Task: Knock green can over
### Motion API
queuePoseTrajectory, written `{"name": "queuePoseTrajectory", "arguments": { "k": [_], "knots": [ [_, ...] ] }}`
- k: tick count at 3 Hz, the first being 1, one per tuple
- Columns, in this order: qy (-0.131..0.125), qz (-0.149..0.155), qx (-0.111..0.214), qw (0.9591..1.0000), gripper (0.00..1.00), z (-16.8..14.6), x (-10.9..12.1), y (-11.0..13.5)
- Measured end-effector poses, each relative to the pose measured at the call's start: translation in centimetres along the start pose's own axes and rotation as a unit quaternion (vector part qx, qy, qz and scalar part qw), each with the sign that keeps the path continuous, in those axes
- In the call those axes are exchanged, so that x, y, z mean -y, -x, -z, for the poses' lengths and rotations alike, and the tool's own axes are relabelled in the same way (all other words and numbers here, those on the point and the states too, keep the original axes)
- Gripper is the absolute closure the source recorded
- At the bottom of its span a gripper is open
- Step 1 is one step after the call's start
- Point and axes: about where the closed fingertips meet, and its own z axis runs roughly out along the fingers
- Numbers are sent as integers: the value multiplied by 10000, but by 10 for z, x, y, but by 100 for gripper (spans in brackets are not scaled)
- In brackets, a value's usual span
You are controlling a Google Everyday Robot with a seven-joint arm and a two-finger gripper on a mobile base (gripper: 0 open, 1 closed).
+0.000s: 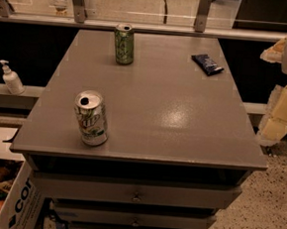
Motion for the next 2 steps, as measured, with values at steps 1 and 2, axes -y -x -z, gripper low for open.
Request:
{"name": "queuePoseTrajectory", "arguments": {
  "k": [1,2],
  "knots": [
    [-1,0,1,10000,0,0,0,0],
    [-37,-41,201,9998,0,-3,3,5]
  ]
}}
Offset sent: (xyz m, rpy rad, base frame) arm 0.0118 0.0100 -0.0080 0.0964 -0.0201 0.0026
